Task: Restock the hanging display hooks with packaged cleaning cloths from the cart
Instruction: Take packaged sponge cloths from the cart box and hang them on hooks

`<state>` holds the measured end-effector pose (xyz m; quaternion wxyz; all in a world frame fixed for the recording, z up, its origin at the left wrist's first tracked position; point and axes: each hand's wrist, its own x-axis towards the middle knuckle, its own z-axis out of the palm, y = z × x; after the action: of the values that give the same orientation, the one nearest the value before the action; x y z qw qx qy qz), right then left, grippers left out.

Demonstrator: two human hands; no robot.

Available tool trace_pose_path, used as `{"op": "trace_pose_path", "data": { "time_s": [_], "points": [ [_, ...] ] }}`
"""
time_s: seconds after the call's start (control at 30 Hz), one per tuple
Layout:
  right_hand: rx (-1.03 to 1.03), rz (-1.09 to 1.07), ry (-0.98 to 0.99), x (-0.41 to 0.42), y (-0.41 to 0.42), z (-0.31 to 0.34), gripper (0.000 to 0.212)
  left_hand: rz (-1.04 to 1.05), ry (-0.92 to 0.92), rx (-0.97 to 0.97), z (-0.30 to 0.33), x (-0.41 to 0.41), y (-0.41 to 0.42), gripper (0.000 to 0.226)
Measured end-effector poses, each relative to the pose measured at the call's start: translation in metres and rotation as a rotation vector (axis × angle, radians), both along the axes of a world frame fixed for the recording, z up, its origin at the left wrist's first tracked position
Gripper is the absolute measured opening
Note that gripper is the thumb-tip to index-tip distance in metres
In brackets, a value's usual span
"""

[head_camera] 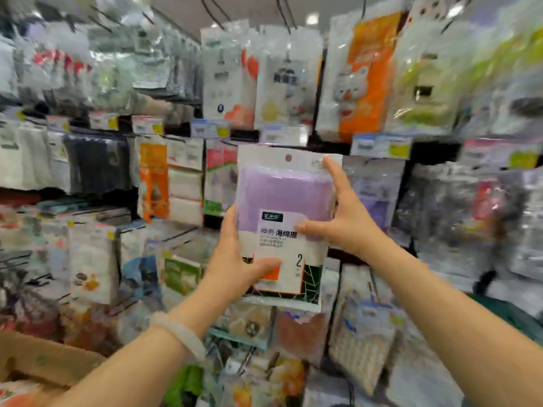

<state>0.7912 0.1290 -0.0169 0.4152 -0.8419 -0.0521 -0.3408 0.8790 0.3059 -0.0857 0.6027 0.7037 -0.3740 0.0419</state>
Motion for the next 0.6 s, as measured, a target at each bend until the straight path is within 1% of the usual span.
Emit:
{"op": "trace_pose_path", "data": {
  "time_s": [0.13,0.33,0.47,0.6],
  "points": [
    [-0.043,-0.155,-0.016,-0.111,-0.075,0.025,0.110,-0.150,0.009,-0.049,0.018,-0.086,-0.092,0.105],
    [-0.032,-0.311,0.017,-0.255,-0.165,0.066,0.109,-0.301,0.017,-0.080,0.049,-0.205,-0.210,0.111],
    [0.004,-0.347,-0.001,-0.317,-0.211,0.105,0.107,-0.418,0.010,-0.107,0.087,-0.254,-0.268,0.113],
    [0.012,-0.422,-0.029,-0.350,-0.255,0.146,0.110,-0.483,-0.058,-0.114,0.133,-0.275,-0.320,0.108]
  ]
}}
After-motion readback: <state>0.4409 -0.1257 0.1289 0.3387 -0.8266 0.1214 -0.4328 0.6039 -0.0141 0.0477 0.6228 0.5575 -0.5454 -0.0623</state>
